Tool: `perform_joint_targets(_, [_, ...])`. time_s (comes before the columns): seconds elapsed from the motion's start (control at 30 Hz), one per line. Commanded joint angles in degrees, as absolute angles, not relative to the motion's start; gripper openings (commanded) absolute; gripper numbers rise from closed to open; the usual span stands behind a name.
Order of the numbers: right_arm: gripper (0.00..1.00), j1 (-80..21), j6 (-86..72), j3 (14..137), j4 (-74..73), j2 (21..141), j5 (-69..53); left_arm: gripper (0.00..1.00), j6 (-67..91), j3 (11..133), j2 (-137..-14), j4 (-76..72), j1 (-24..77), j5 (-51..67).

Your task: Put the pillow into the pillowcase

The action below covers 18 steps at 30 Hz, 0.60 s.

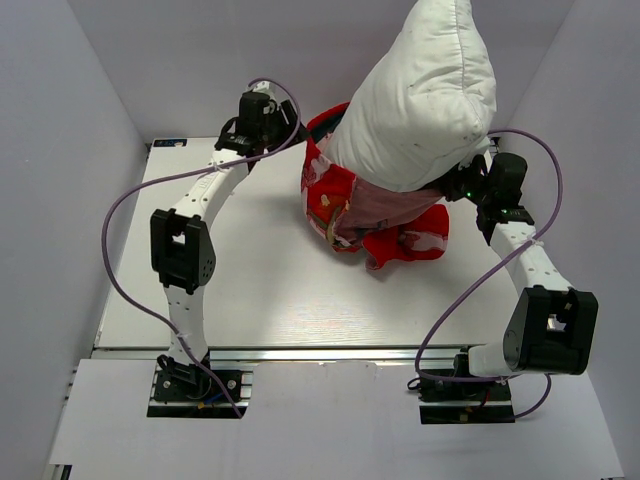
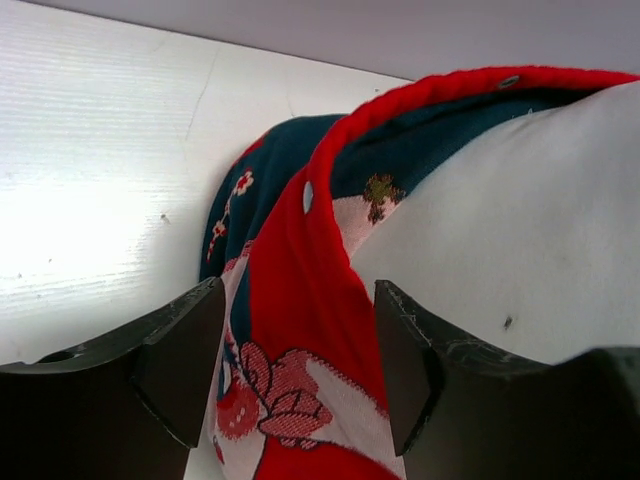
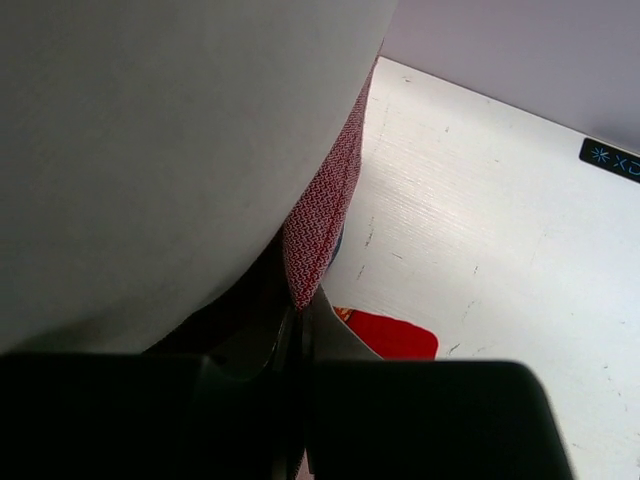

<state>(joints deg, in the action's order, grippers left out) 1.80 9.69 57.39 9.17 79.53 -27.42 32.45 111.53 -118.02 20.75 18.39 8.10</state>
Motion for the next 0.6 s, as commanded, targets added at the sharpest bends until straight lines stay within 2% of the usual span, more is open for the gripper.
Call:
perform_joint_targets(0.0, [0.00, 1.76, 12.04, 57.04, 11.78, 77.26, -29.00, 0.71, 32.17, 117.15, -118.47, 18.98, 18.63, 8.88])
perform_joint_targets(0.23, [0.00, 1.58, 13.01, 56.78, 10.81, 77.17, -29.09, 0.72, 34.89, 115.75, -119.53, 12.40, 18.63, 15.20])
perform_joint_targets(0.4, [0.00, 1.06, 13.09, 56.60, 10.63, 76.91, -28.83, 0.72, 33.93, 121.37, -123.83, 19.77, 18.72, 12.92])
perform_joint_targets(0.57, [0.00, 0.88, 12.92, 56.87, 10.63, 76.47, -28.65, 0.71, 32.96, 120.85, -125.77, 22.41, 18.98, 11.87])
